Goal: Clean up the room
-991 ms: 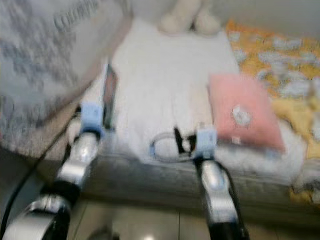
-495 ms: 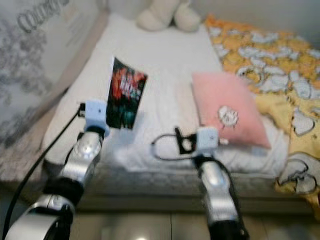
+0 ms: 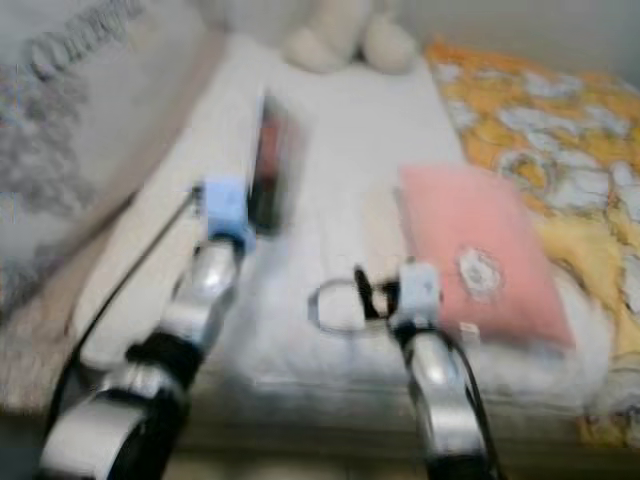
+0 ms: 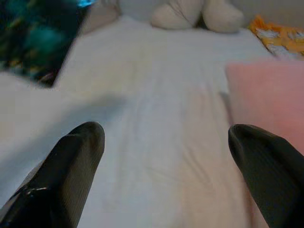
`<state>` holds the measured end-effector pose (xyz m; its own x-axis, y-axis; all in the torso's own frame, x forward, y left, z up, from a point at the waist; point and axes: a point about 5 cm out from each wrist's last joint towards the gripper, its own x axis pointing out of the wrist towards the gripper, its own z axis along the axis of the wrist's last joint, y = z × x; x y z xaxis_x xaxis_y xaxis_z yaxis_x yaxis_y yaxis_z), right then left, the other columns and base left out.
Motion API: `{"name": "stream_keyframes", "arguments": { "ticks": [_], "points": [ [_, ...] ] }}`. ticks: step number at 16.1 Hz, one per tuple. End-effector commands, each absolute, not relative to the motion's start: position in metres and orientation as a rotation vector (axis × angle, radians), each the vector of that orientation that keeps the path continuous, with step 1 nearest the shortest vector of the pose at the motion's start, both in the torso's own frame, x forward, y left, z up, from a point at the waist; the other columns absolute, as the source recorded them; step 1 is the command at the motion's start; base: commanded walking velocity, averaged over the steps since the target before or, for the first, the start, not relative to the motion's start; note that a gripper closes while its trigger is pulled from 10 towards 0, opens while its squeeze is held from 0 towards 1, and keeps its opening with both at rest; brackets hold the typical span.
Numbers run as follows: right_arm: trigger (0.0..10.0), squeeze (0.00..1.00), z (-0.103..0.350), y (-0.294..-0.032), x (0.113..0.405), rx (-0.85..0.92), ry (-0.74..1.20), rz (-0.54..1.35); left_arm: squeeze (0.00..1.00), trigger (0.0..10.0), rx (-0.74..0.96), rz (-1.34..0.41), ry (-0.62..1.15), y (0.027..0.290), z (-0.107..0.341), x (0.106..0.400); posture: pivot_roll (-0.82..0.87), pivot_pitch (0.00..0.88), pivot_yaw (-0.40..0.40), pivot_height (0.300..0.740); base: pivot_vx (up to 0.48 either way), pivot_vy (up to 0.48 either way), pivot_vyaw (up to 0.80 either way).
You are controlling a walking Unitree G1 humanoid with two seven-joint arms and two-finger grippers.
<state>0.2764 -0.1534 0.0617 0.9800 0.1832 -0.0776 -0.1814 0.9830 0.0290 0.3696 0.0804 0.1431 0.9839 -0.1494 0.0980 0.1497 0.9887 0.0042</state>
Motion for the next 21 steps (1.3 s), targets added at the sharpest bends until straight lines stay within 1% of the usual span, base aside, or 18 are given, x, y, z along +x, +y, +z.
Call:
{"name": "stream_keyframes", "arguments": {
  "ticks": [1,2,3,4,5,6,7,10,11,12,13,14,15,17,18,19,20,21],
  "points": [
    [10.0,0.0,0.068,-0.145,0.276,0.027,0.057,0.223,0.0,10.0,-0.15,-0.095,-0.023,0.104,0.148,0.383,-0.05,0.002,-0.046,0.74,0.0,0.0,0.0],
    [10.0,0.0,0.068,-0.145,0.274,0.026,0.062,0.227,0.0,10.0,-0.251,-0.116,0.056,0.105,0.145,0.387,-0.06,0.01,-0.052,0.74,0.0,0.0,0.0],
    [10.0,0.0,0.065,-0.146,0.268,0.013,0.081,0.248,0.0,10.0,-0.455,-0.247,0.206,0.102,0.138,0.391,-0.07,0.02,-0.059,0.74,0.0,0.0,0.0],
    [10.0,0.0,0.064,-0.147,0.264,0.007,0.09,0.259,0.0,10.0,-0.555,-0.283,0.263,0.104,0.131,0.389,-0.08,0.026,-0.063,0.74,0.0,0.0,0.0],
    [10.0,0.0,0.062,-0.148,0.259,0.0,0.101,0.271,0.0,10.0,-0.65,-0.293,0.363,0.108,0.114,0.382,-0.09,0.034,-0.058,0.74,0.0,0.0,0.0],
    [10.0,0.0,0.062,-0.149,0.257,-0.002,0.105,0.274,0.0,10.0,-0.677,-0.298,0.4,0.108,0.105,0.378,-0.1,0.037,-0.059,0.74,0.0,0.0,0.0],
    [10.0,0.0,0.061,-0.15,0.25,-0.01,0.12,0.285,0.0,10.0,-0.629,-0.306,0.514,0.099,0.078,0.362,-0.13,0.066,-0.071,0.74,0.0,0.0,0.0],
    [10.0,0.0,0.061,-0.149,0.239,-0.027,0.128,0.304,0.0,10.0,-0.624,-0.361,0.596,0.081,0.057,0.345,-0.16,0.079,-0.067,0.74,0.0,0.0,0.0],
    [10.0,0.0,0.062,-0.149,0.237,-0.028,0.133,0.303,0.0,10.0,-0.624,-0.385,0.616,0.079,0.052,0.342,-0.16,0.078,-0.065,0.74,0.0,0.0,0.0],
    [10.0,0.0,0.062,-0.149,0.236,-0.028,0.135,0.302,0.0,10.0,-0.607,-0.394,0.623,0.079,0.051,0.34,-0.16,0.079,-0.066,0.74,0.0,0.0,0.0],
    [10.0,0.0,0.063,-0.149,0.236,-0.028,0.139,0.304,0.0,10.0,-0.477,-0.385,0.601,0.088,0.05,0.342,-0.16,0.079,-0.068,0.74,0.0,0.0,0.0],
    [10.0,0.0,0.063,-0.149,0.236,-0.03,0.142,0.306,0.0,10.0,-0.292,-0.354,0.541,0.101,0.055,0.348,-0.15,0.079,-0.069,0.74,0.0,0.0,0.0],
    [10.0,0.0,0.063,-0.149,0.236,-0.031,0.144,0.306,0.0,10.0,-0.222,-0.322,0.485,0.11,0.062,0.354,-0.15,0.079,-0.07,0.74,0.0,0.0,0.0],
    [10.0,0.0,0.063,-0.149,0.236,-0.033,0.149,0.311,0.0,10.0,-0.043,-0.221,0.349,0.14,0.081,0.367,-0.14,0.071,-0.075,0.74,0.0,0.0,0.0],
    [10.0,0.0,0.064,-0.149,0.236,-0.034,0.151,0.312,0.0,10.0,-0.004,-0.205,0.333,0.146,0.084,0.368,-0.14,0.071,-0.075,0.74,0.0,0.0,0.0],
    [10.0,0.0,0.064,-0.149,0.236,-0.036,0.154,0.316,0.0,10.0,0.082,-0.148,0.3,0.161,0.088,0.37,-0.14,0.065,-0.078,0.74,0.0,0.0,0.0],
    [10.0,0.0,0.064,-0.149,0.237,-0.038,0.155,0.319,0.0,10.0,0.126,-0.109,0.286,0.171,0.09,0.37,-0.14,0.061,-0.079,0.74,0.0,0.0,0.0],
    [10.0,0.0,0.065,-0.149,0.238,-0.039,0.156,0.321,0.0,10.0,0.151,-0.113,0.311,0.174,0.085,0.367,-0.14,0.059,-0.081,0.74,0.0,0.0,0.0]
  ]
}}
